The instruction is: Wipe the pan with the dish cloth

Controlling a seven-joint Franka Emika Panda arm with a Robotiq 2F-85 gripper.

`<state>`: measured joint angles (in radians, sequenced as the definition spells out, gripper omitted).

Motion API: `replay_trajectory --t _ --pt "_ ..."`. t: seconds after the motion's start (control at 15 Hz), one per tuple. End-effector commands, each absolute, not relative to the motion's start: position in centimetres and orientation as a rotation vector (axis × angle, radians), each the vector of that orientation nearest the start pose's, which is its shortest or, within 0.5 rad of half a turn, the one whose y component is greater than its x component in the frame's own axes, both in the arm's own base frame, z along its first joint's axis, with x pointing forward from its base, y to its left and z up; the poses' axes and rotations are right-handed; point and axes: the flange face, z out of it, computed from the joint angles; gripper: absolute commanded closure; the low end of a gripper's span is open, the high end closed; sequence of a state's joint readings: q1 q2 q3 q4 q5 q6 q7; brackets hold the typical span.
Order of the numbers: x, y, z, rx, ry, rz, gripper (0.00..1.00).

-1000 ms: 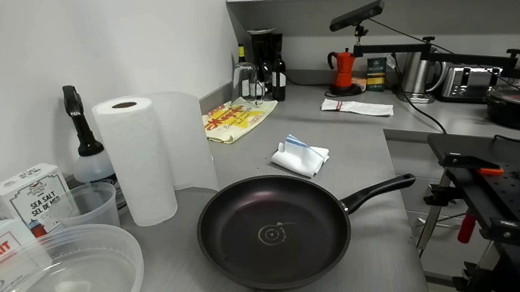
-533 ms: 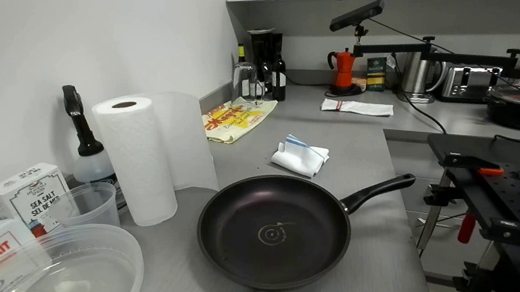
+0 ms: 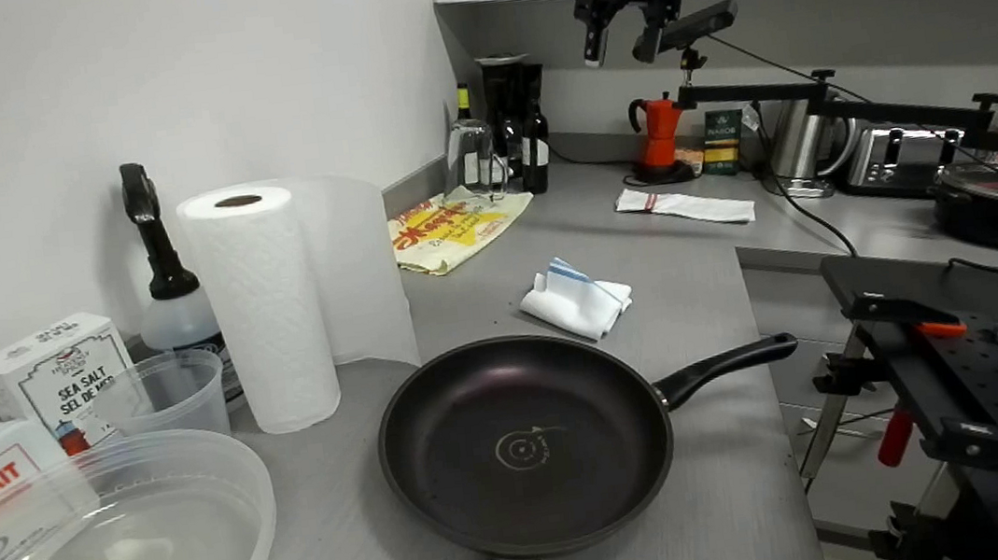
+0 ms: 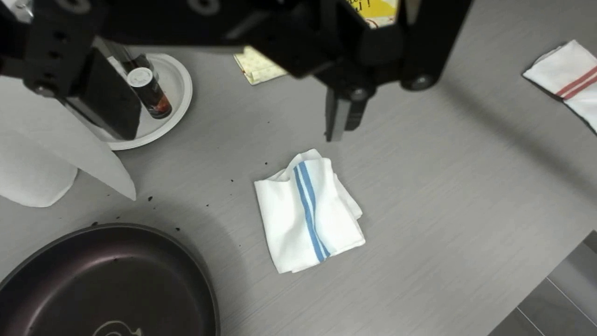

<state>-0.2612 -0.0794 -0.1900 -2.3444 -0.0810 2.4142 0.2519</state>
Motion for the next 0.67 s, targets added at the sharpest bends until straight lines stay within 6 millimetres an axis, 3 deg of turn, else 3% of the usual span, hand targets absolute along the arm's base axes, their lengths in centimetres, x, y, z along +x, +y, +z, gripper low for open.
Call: replay_trajectory --t 0.0,0.6 --pt "45.9 -24.7 35.0 -3.012 1.12 -0.208 0.0" --pt "46.4 -27.4 28.4 -2.991 1.18 -0.204 0.0"
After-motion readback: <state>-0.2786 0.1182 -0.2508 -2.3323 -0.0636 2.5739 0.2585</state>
